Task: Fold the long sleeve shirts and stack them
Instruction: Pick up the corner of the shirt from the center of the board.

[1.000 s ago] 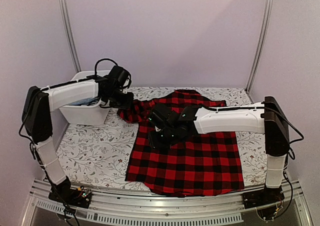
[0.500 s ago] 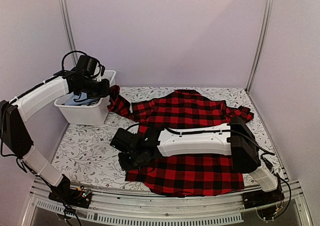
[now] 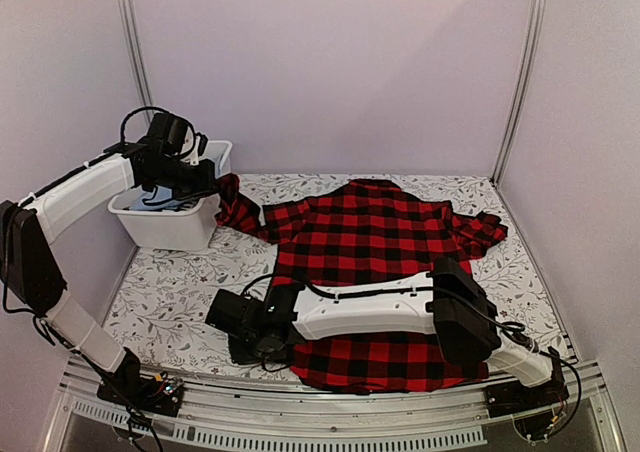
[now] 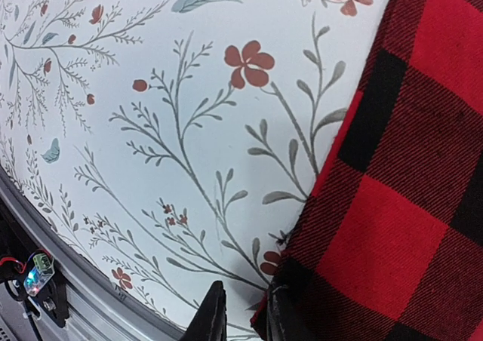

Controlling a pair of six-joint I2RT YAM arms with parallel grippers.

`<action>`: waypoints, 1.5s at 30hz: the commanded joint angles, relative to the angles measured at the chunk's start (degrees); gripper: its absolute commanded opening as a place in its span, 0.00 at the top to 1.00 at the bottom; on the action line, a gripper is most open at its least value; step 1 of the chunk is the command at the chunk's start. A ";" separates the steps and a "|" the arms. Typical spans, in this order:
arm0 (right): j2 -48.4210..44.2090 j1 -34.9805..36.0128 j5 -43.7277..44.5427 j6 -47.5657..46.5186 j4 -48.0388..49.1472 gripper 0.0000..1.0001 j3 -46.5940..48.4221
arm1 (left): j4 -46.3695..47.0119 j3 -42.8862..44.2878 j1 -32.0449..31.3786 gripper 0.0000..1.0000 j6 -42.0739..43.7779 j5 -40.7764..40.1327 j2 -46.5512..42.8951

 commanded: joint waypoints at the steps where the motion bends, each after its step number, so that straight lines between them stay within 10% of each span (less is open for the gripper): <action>1: 1.67 1.08 4.59 4.68 -5.29 0.81 2.06 | 0.48 -0.58 0.65 1.00 0.00 1.76 -0.92; 45: 12.51 4.32 7.42 9.39 -24.56 0.86 10.02 | 1.80 -1.12 1.34 1.00 -0.91 5.09 -0.27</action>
